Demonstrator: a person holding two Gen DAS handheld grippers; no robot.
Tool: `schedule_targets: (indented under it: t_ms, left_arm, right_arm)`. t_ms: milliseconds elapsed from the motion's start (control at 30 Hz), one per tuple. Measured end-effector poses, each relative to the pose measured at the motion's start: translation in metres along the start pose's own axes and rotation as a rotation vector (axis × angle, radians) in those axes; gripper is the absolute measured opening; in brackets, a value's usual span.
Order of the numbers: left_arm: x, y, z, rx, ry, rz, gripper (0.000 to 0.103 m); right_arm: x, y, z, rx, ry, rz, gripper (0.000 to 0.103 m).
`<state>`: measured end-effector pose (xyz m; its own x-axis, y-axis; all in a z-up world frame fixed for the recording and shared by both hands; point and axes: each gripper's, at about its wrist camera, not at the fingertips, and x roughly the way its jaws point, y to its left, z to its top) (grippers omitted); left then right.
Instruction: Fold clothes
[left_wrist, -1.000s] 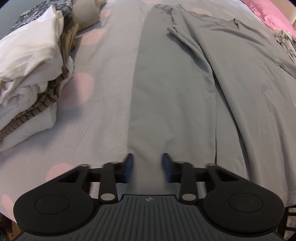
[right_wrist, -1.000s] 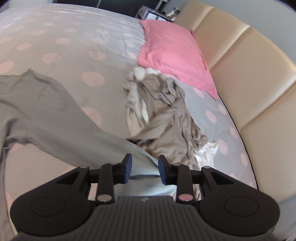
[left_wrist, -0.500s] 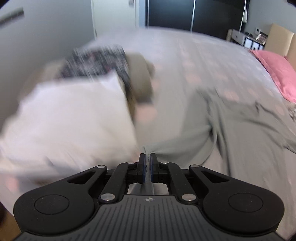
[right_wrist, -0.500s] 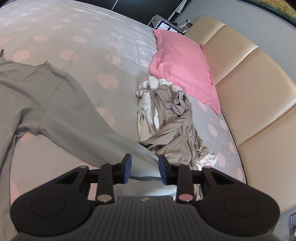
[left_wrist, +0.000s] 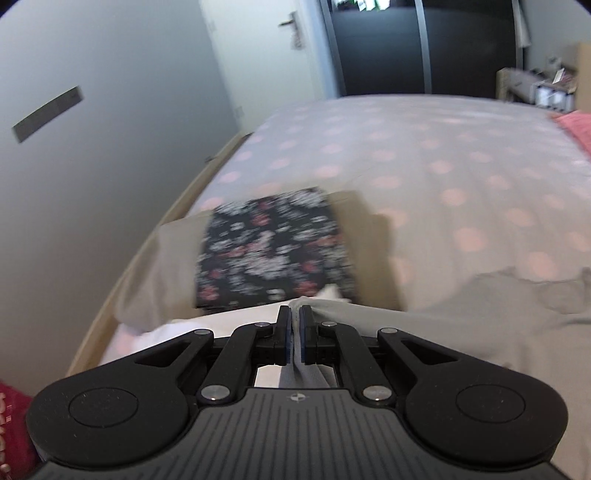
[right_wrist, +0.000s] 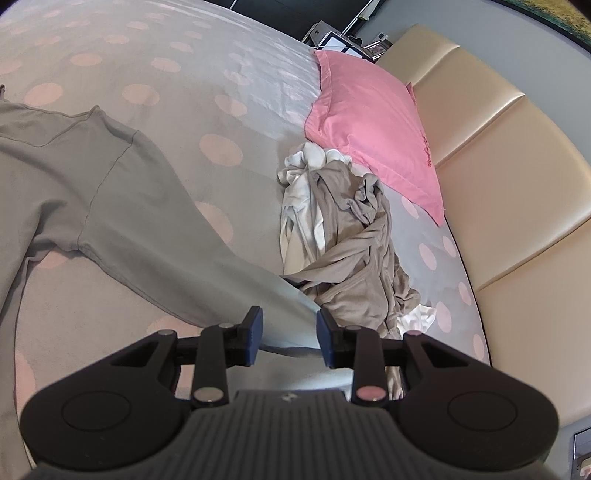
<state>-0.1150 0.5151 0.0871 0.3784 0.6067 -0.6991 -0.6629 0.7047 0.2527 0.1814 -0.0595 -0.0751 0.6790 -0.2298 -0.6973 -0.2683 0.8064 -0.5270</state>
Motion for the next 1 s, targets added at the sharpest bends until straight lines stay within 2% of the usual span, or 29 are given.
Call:
schedule_targets:
  t_ms: [67, 167, 233, 267, 300, 367, 467, 567, 733, 900, 1000]
  left_arm:
    - [0.018, 0.008, -0.001, 0.009, 0.015, 0.031, 0.003]
    - [0.038, 0.009, -0.006, 0.016, 0.039, 0.033, 0.004]
    - [0.042, 0.007, -0.01, 0.021, 0.023, 0.035, 0.01]
    - [0.041, 0.006, -0.012, 0.026, 0.017, 0.021, 0.022]
    - [0.038, 0.005, -0.014, 0.029, 0.009, 0.009, 0.035]
    - [0.028, -0.001, -0.018, 0.046, -0.028, 0.001, 0.044]
    - [0.005, -0.015, -0.028, 0.092, -0.097, -0.011, 0.045]
    - [-0.021, -0.034, -0.048, 0.139, -0.127, -0.094, 0.047]
    - [-0.05, -0.08, -0.102, 0.243, -0.028, -0.281, 0.047]
    - [-0.064, -0.121, -0.17, 0.325, 0.124, -0.447, 0.047]
    - [-0.067, -0.137, -0.206, 0.373, 0.217, -0.512, 0.047]
  right_arm:
    - [0.001, 0.001, -0.001, -0.008, 0.002, -0.001, 0.035]
    - [0.001, 0.002, -0.002, 0.001, 0.01, 0.015, 0.035]
    - [-0.001, 0.006, -0.003, 0.001, 0.011, 0.041, 0.035]
    - [-0.002, 0.008, -0.003, 0.001, 0.011, 0.055, 0.035]
    - [-0.004, 0.01, -0.003, 0.004, 0.01, 0.073, 0.035]
    - [-0.008, 0.016, -0.003, 0.01, 0.006, 0.114, 0.035]
    - [-0.017, 0.026, -0.004, 0.025, 0.008, 0.201, 0.035]
    - [-0.03, 0.043, -0.011, 0.031, 0.022, 0.301, 0.035]
    - [-0.058, 0.082, -0.034, -0.039, 0.039, 0.422, 0.035]
    - [-0.072, 0.113, -0.062, -0.127, 0.09, 0.476, 0.035]
    - [-0.073, 0.123, -0.081, -0.142, 0.151, 0.508, 0.035]
